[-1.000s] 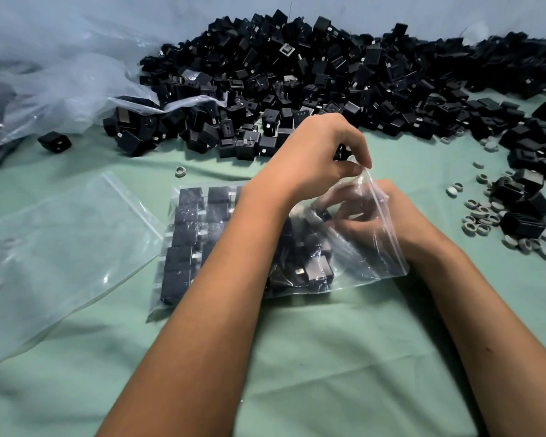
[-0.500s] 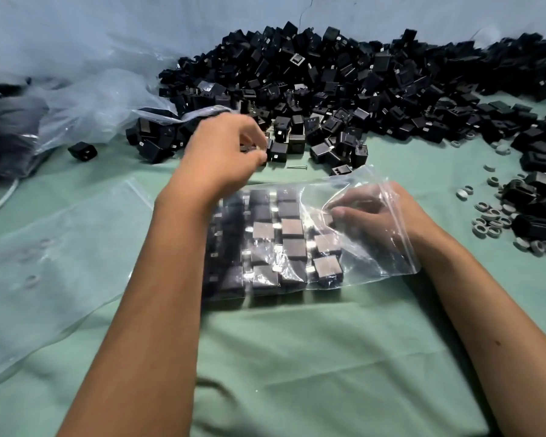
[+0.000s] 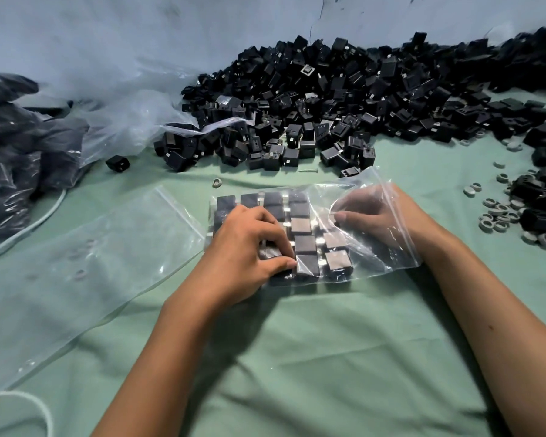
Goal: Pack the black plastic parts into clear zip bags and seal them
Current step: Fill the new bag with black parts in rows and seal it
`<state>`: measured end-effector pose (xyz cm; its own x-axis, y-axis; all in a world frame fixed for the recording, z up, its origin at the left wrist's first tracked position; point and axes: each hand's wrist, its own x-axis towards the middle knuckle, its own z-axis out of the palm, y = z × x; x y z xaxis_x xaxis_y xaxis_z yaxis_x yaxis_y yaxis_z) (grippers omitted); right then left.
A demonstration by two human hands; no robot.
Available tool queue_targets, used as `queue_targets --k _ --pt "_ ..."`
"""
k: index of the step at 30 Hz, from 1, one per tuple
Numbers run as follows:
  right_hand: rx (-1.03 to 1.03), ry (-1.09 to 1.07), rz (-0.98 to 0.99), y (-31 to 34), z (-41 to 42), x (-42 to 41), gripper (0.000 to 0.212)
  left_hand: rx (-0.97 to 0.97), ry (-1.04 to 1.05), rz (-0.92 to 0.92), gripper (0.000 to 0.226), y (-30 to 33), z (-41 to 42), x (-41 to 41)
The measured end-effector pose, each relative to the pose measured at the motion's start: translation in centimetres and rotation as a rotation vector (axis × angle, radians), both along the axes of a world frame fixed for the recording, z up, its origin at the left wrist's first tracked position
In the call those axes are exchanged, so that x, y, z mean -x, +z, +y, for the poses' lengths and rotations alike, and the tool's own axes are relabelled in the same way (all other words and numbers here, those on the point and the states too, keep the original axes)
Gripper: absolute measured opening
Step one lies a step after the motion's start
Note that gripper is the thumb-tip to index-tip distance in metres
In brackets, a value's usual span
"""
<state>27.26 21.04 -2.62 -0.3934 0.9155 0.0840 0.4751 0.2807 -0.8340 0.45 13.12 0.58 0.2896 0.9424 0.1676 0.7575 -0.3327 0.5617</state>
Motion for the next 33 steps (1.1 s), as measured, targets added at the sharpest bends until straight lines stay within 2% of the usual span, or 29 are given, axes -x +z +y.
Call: queue_targets --k 5,10,19,22,24,28,33 --pt "-0.001 0.026 0.021 -0.2 0.0 -0.1 0.015 0.004 -0.037 -0.03 0.012 -0.2 -0.2 0.0" --pt "0.007 0.044 0.015 -0.1 0.2 0.1 0.018 -0.021 -0.064 0.053 0.01 -0.3 0.2 -0.5" --pt "0.015 0.056 0.02 0.2 0.2 0.6 0.015 -0.085 0.021 0.014 0.021 -1.6 0.8 -0.4" --pt "0.017 0.056 0.007 0.1 0.2 0.6 0.017 -0.093 0.062 0.116 0.05 -1.9 0.7 0.1" --pt "0.028 0.024 0.028 -0.1 0.3 0.3 0.015 -0.03 0.075 0.16 0.068 -1.9 0.6 0.2" --pt "0.069 -0.043 0.094 -0.4 0.3 0.0 0.011 0.057 0.107 0.187 0.084 -1.9 0.8 0.4" --pt "0.072 -0.078 0.105 -0.6 0.6 0.0 0.01 -0.162 0.067 0.195 0.061 -2.1 0.7 0.8"
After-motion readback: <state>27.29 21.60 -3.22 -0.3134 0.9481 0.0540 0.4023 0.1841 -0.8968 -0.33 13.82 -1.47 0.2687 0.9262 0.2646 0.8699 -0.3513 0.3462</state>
